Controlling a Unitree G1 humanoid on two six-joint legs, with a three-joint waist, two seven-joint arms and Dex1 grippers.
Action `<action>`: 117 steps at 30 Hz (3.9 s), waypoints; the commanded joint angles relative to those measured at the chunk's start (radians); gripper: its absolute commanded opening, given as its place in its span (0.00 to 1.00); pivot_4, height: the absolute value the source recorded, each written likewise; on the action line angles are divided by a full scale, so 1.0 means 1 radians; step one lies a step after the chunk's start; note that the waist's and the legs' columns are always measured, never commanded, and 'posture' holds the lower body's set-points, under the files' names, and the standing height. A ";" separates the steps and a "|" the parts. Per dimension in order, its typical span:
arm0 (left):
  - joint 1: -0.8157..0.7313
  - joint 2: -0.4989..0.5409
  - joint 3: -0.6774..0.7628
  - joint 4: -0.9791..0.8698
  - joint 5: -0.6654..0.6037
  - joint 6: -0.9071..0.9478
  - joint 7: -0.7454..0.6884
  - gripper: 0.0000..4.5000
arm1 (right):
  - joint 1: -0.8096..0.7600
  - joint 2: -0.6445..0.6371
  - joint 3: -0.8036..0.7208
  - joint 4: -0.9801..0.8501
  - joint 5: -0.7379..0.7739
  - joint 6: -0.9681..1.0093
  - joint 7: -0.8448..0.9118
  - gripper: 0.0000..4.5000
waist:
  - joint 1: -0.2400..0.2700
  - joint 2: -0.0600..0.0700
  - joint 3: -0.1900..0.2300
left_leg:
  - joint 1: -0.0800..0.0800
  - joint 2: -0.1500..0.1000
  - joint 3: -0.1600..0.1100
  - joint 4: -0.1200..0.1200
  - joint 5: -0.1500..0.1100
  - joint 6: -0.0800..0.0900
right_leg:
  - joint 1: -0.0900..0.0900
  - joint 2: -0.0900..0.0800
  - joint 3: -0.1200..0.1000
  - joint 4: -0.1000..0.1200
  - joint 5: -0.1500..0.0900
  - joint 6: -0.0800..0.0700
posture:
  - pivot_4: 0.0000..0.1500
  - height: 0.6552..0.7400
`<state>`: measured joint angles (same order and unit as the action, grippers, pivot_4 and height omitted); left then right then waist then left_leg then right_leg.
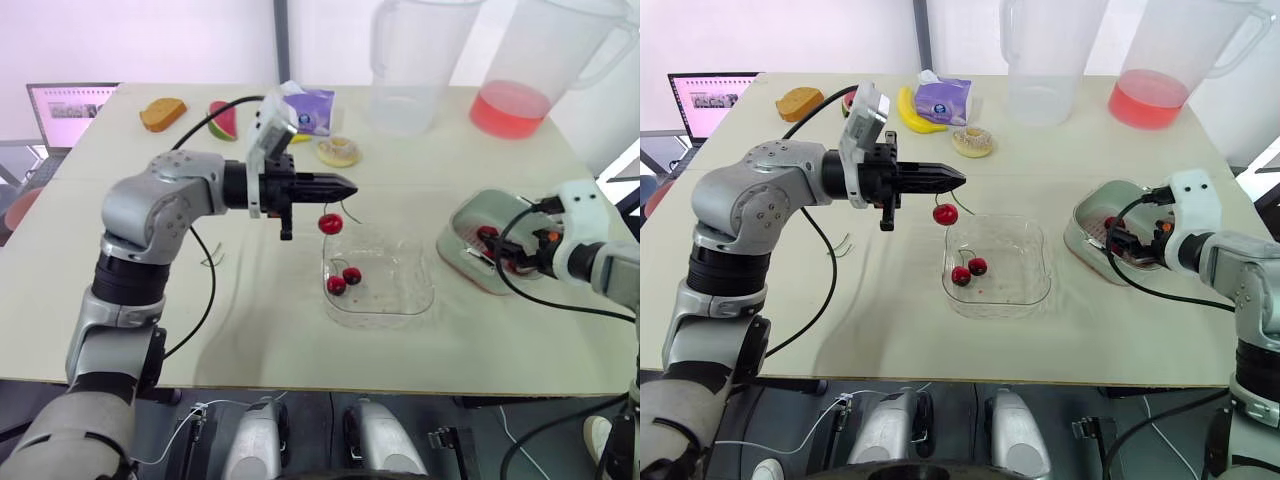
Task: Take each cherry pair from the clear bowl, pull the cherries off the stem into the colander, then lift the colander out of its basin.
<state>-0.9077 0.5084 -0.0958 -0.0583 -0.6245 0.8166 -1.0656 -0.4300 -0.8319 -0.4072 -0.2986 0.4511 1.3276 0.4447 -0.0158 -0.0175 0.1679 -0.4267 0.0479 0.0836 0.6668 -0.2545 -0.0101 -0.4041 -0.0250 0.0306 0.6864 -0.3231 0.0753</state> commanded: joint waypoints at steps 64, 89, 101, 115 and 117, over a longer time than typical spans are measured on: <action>-0.016 0.008 0.039 -0.027 -0.051 0.013 0.011 0.00 | -0.058 0.032 0.064 -0.267 0.380 0.103 0.067 0.15 | 0.004 -0.001 0.000 | -0.002 0.000 -0.001 0.000 -0.001 0.002 | 0.000 -0.003 -0.002 -0.002 0.000 0.000 | 1.00 1.00; 0.019 0.009 0.042 -0.071 -0.062 0.028 0.039 0.00 | 0.052 -0.165 0.150 0.127 0.057 -0.141 0.053 0.57 | 0.002 -0.001 0.000 | -0.001 0.000 0.000 0.000 -0.001 0.001 | 0.000 0.000 -0.001 -0.002 0.000 0.000 | 1.00 1.00; 0.012 0.016 0.045 -0.080 -0.064 0.040 0.054 0.00 | -0.013 -0.117 -0.032 -0.089 0.219 -0.086 0.099 0.99 | 0.002 -0.001 0.000 | -0.001 0.001 -0.001 -0.001 0.000 0.000 | 0.000 -0.001 -0.001 -0.002 0.000 0.000 | 1.00 1.00; 0.202 0.102 0.242 -0.194 -0.142 0.220 0.273 0.00 | 0.056 -0.078 0.032 -0.381 0.599 -0.243 0.324 0.99 | 0.002 -0.001 0.000 | 0.000 0.001 -0.002 0.000 -0.001 0.002 | 0.003 -0.002 -0.003 -0.002 0.000 0.000 | 1.00 1.00; 0.241 0.110 0.288 -0.202 -0.163 0.260 0.316 0.00 | 0.061 -0.095 0.062 -0.370 0.577 -0.268 0.332 0.99 | 0.002 -0.001 0.000 | 0.000 0.001 -0.003 0.000 -0.001 0.002 | 0.003 -0.002 -0.003 -0.003 0.000 0.000 | 1.00 1.00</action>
<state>-0.6685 0.6004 0.1394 -0.2235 -0.7597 1.0539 -0.7807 -0.3667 -0.9100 -0.3459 -0.6642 1.0456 1.0952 0.7666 -0.0139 -0.0186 0.1682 -0.4267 0.0489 0.0810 0.6668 -0.2555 -0.0084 -0.4013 -0.0275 0.0275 0.6839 -0.3231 0.0755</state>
